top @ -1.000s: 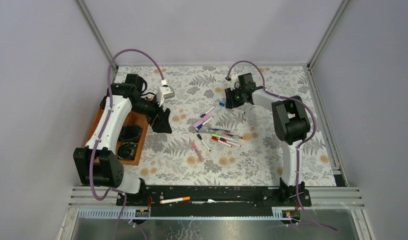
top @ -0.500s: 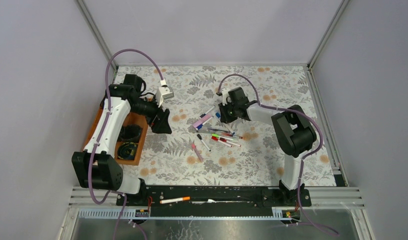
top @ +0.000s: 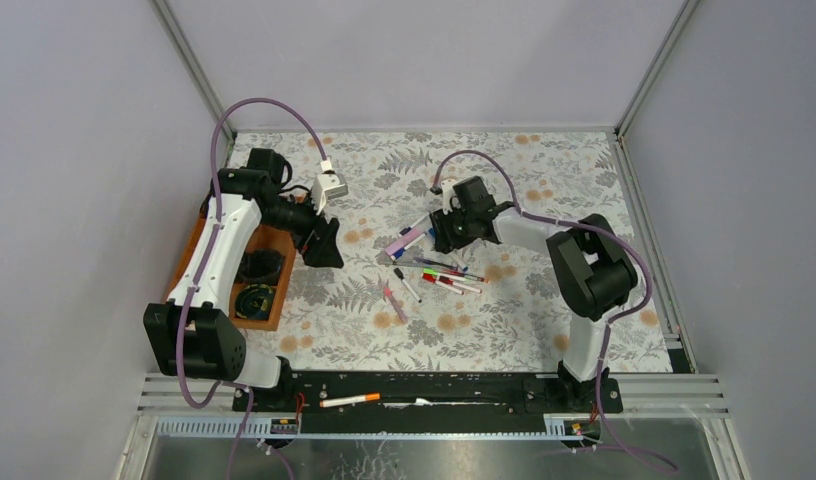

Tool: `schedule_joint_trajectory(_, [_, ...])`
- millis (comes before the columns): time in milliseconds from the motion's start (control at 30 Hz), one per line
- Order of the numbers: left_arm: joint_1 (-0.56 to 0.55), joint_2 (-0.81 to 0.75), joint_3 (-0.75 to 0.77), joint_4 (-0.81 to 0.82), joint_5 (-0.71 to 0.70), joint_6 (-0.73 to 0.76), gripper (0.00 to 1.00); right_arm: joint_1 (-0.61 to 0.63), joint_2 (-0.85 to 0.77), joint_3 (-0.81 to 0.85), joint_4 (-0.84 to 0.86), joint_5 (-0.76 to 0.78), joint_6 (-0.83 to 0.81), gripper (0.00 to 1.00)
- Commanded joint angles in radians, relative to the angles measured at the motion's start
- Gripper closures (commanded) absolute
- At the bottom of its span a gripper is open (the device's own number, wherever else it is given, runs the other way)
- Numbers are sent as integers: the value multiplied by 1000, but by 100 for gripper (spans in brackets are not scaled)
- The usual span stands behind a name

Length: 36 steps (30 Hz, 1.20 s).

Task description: Open the pen caps

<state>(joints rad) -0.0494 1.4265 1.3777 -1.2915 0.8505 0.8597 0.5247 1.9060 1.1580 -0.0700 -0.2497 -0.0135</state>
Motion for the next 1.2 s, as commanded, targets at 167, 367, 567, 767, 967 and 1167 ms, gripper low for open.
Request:
schedule_joint_trajectory(167, [5,15,12,-16,41,13,1,9,-246,-86,-81,94,71,45])
schedule_joint_trajectory(367, [5,8,1,-15,36,13,1,84,-376,-263,-85,114,123,52])
schedule_joint_trajectory(567, [5,10,7,-16,43,7,1,153,-453,-370,-70,133,167,57])
schedule_joint_trajectory(767, [5,8,7,-15,49,6,1,165,-435,-388,-47,131,171,57])
schedule_joint_trajectory(967, [5,4,4,-15,46,7,1,166,-376,-360,-37,135,140,56])
schedule_joint_trajectory(1167, [5,2,13,-16,37,7,1,177,-329,-353,-25,127,138,56])
